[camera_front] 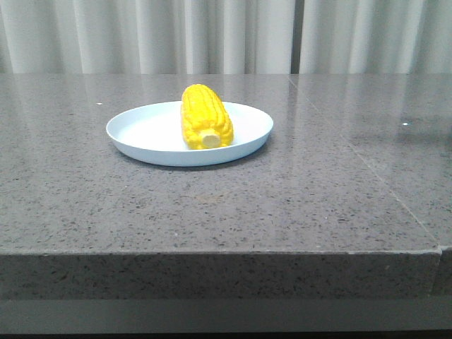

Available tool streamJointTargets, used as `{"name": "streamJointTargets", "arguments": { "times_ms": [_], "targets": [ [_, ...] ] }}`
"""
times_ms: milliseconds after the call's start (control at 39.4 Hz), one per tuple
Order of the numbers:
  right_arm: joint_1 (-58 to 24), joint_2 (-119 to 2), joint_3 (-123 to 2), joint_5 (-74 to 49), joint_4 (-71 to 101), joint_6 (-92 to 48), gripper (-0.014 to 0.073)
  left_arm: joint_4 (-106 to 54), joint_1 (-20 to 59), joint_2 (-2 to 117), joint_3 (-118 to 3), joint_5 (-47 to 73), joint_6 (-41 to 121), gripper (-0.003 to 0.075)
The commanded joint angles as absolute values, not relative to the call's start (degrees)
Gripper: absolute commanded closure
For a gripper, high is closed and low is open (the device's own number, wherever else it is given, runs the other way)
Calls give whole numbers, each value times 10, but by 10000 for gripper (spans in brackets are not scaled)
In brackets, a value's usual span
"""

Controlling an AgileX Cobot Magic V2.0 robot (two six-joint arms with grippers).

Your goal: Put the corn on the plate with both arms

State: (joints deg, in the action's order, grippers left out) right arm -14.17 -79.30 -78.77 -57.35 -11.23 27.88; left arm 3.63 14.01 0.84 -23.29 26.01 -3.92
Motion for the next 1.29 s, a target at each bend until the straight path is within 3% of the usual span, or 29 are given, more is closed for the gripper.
{"name": "streamJointTargets", "arguments": {
  "times_ms": [0, 330, 457, 482, 736, 1269],
  "targets": [
    [-117, -720, -731, -522, -117, 265, 659, 37, 139, 16, -246, 216, -45, 741],
    [-111, -483, -428, -309, -134, 264, 663, 37, 139, 16, -246, 216, -45, 741],
    [-111, -366, -328, -236, -140, 264, 665, 37, 139, 16, -246, 216, -45, 741],
    [-111, -290, -280, -205, -143, 264, 665, 37, 139, 16, -246, 216, -45, 741],
    [-111, -83, -207, -148, -182, 264, 665, 37, 139, 16, -246, 216, -45, 741],
    [-111, -52, -201, -143, -189, 264, 665, 37, 139, 16, -246, 216, -45, 741]
  ]
}}
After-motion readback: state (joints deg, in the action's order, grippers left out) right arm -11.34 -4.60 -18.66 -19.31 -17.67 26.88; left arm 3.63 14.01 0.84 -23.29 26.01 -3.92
